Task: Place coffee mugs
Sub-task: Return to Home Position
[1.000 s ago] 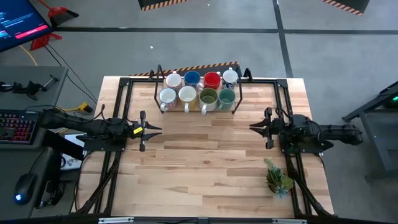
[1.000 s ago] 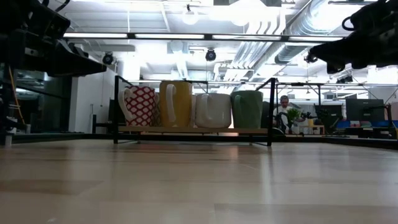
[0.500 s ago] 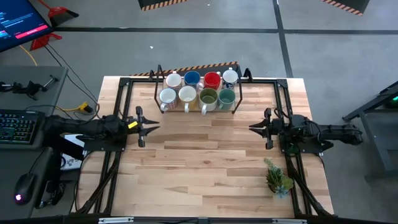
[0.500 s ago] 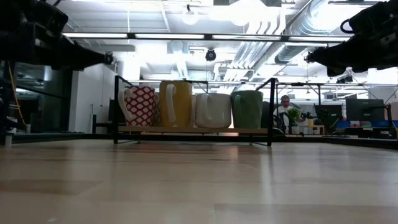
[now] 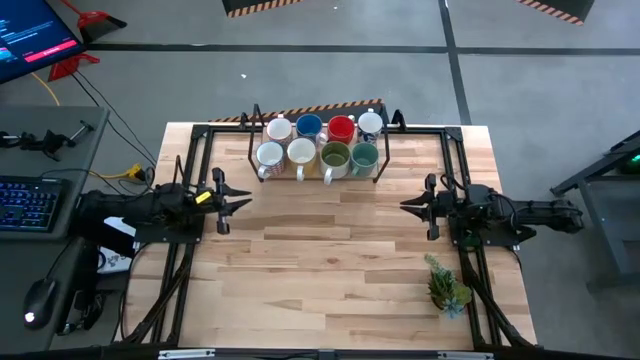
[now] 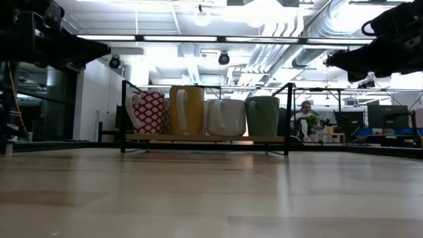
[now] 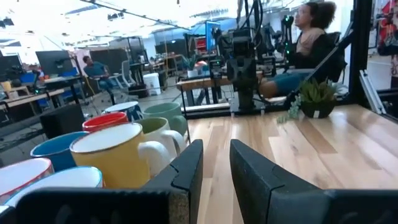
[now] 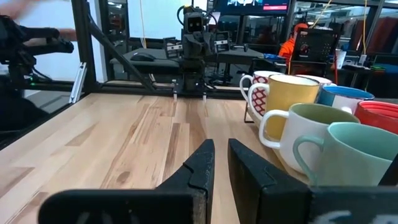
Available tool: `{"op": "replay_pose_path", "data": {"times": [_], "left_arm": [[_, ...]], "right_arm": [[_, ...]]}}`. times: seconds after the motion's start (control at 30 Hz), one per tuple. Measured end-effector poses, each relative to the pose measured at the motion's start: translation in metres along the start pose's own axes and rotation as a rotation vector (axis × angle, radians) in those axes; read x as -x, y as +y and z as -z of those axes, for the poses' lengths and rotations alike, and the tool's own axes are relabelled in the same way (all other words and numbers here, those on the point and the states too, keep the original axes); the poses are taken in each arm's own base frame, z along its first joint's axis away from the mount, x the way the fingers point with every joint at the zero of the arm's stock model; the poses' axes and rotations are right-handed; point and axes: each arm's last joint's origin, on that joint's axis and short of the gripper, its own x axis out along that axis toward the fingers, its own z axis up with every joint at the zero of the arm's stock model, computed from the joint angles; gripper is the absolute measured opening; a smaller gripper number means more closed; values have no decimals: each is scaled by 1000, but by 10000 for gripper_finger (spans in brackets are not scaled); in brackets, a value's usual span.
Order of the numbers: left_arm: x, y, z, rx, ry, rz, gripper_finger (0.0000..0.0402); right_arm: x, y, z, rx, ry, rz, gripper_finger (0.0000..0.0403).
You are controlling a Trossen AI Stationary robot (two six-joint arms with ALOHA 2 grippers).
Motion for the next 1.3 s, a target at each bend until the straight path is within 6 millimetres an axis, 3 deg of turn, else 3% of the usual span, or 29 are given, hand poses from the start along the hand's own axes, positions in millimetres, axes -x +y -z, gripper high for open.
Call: {"op": "replay_pose_path", "data": {"times": [1.3], "left_arm": [[0, 0, -1, 1, -4, -1, 70]], "right_arm": [[0, 0, 1, 0, 17, -2, 35]]}}
